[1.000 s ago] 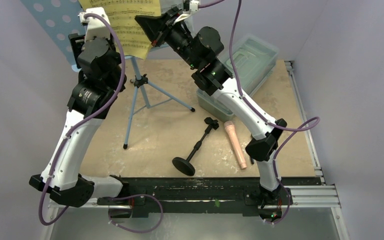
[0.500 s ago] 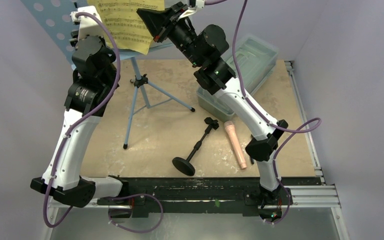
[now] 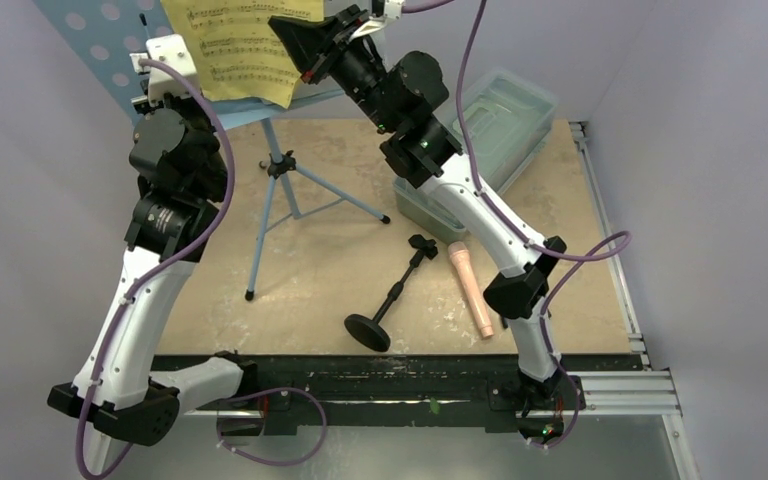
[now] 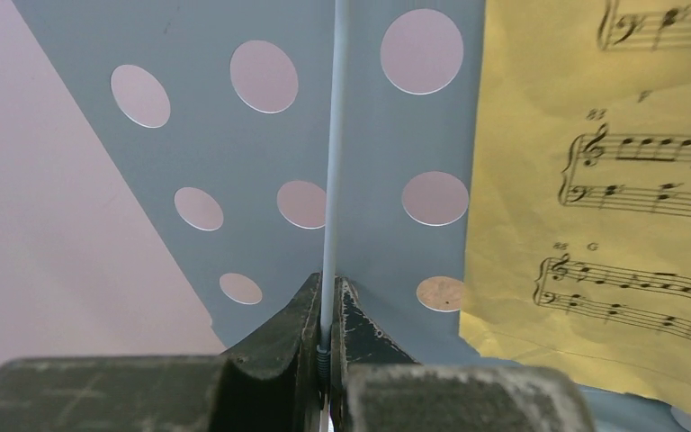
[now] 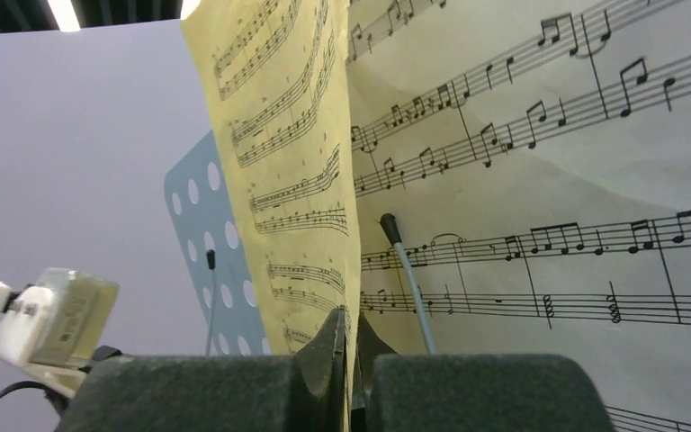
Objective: Set up the instrument practice props
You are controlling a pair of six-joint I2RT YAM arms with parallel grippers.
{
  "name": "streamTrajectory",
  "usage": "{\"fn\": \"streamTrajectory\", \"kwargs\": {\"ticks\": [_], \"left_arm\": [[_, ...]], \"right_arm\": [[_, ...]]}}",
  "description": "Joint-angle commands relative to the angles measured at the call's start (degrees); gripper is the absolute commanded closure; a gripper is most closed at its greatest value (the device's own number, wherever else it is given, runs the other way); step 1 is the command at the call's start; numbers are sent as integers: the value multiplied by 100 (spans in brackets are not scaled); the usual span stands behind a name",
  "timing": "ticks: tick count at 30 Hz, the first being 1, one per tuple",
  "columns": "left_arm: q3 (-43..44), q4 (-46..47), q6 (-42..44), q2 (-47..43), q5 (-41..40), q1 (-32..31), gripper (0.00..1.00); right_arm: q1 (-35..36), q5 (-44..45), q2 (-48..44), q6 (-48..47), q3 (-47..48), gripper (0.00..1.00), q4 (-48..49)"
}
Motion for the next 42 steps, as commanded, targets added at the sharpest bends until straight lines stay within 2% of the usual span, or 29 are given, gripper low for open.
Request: {"fn": "streamTrajectory", "kwargs": {"ticks": [1,5,15,23,27,32,42], "left_arm": [[-276,975,188,-507,283,56,100],[-399,1233,225,-616,478,56,100],[-311,867,103,-461,739,56,100],[-347,845,68,-519,779,56,100],[-366,822,64,-548,795,56,100],[-459,826,-59,-727,833,58,100],[-447,757,-283,-966,1059,56,100]], "right_arm": [[34,-119,88,-87,260,100,297],[84,-190,205,-103,327,100,437],[397,-541,524,-393,480,100,861],[705,-707,479,-824,224,100,1173],[730,-957,564,-936,287,100,1260],[721,-789,505,-1033,80,100,1337],[658,-1103,864,-851,438,100,1476]]}}
